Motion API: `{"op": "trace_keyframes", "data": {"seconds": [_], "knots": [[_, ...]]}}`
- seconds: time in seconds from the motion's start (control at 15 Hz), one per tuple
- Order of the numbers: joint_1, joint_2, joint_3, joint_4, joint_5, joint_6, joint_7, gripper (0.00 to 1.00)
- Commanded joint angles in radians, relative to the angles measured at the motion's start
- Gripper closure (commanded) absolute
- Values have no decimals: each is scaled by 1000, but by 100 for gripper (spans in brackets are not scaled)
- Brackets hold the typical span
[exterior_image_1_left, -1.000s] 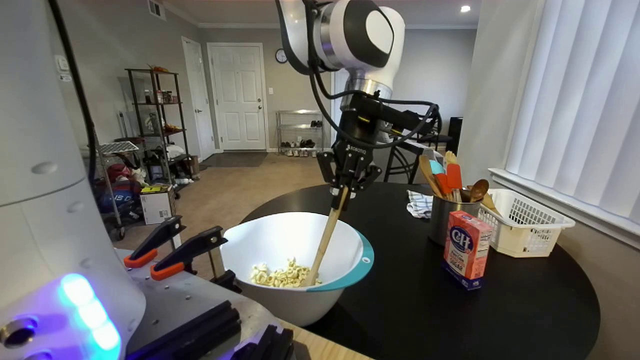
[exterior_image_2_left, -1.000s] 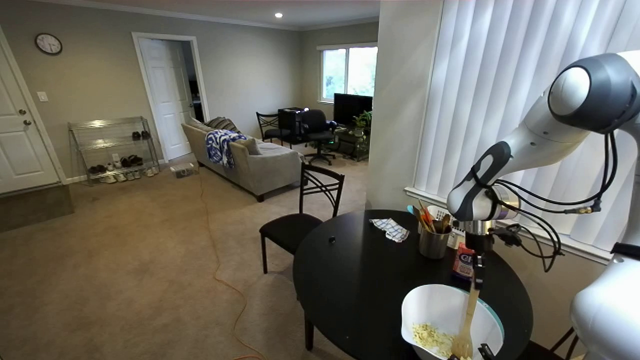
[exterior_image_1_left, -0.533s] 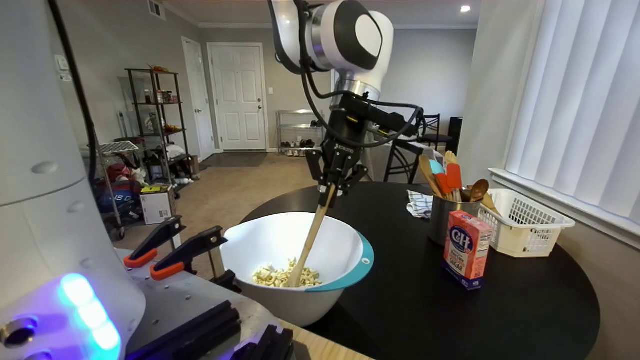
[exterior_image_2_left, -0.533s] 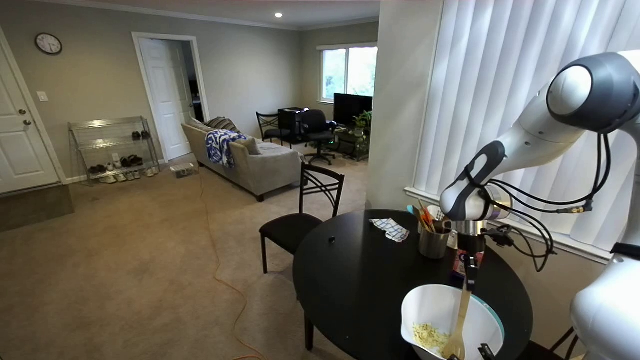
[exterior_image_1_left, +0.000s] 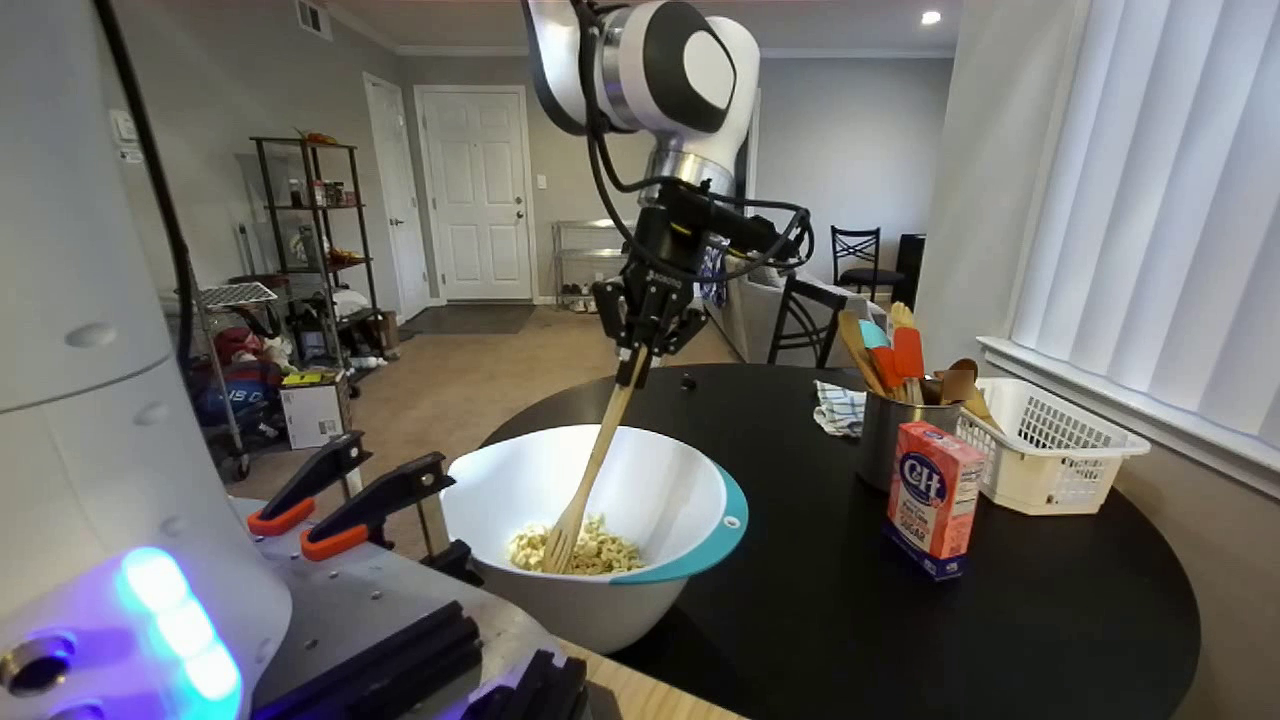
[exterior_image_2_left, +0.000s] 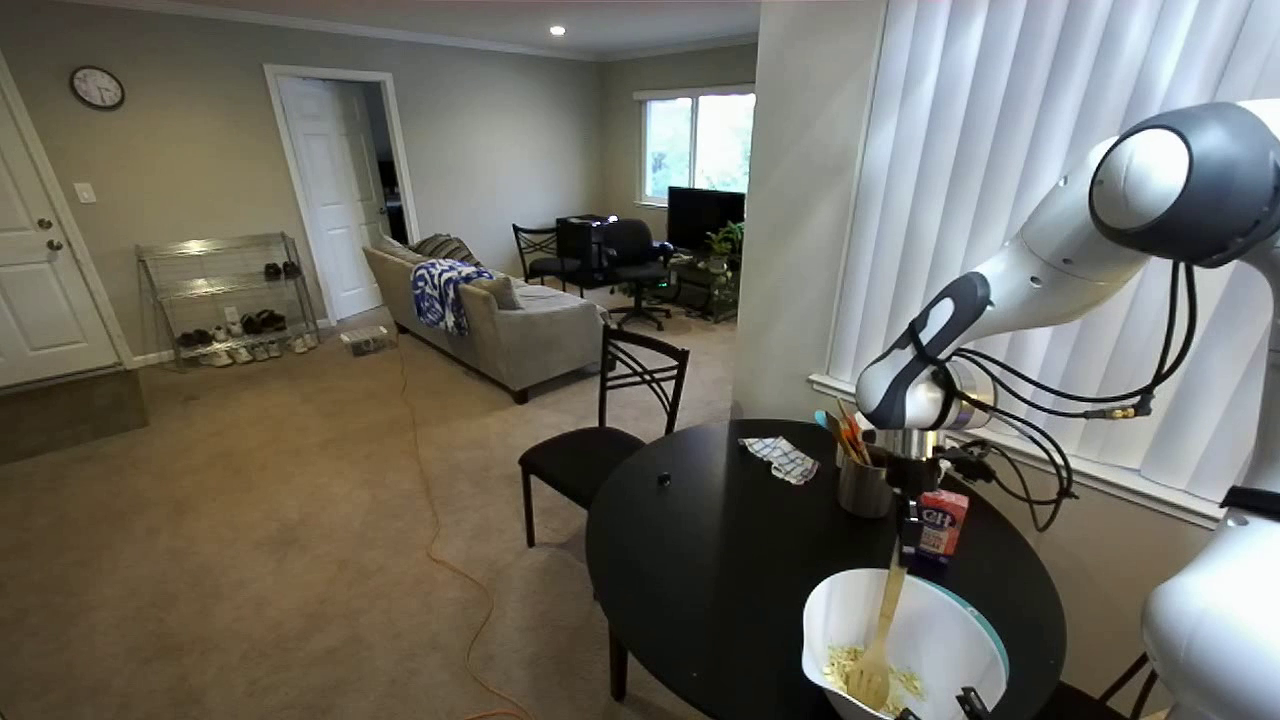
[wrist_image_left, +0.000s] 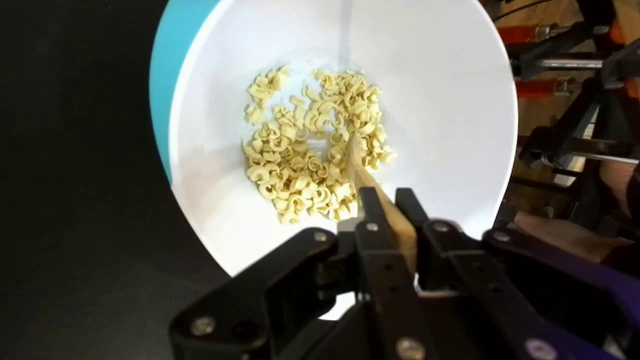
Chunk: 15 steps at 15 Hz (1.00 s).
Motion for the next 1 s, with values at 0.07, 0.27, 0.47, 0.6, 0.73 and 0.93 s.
{"op": "trace_keyframes", "data": {"seconds": [0.07, 0.27, 0.47, 0.6, 0.73, 0.93], "knots": [[2, -14, 12, 8, 67, 26, -42, 95], [6, -10, 7, 11, 67, 52, -28, 95], [17, -7, -1, 2, 47, 129, 8, 95], [24, -3, -9, -4, 25, 187, 33, 95], [28, -1, -19, -11, 5, 220, 53, 95], [35, 1, -39, -26, -32, 262, 98, 95]]}}
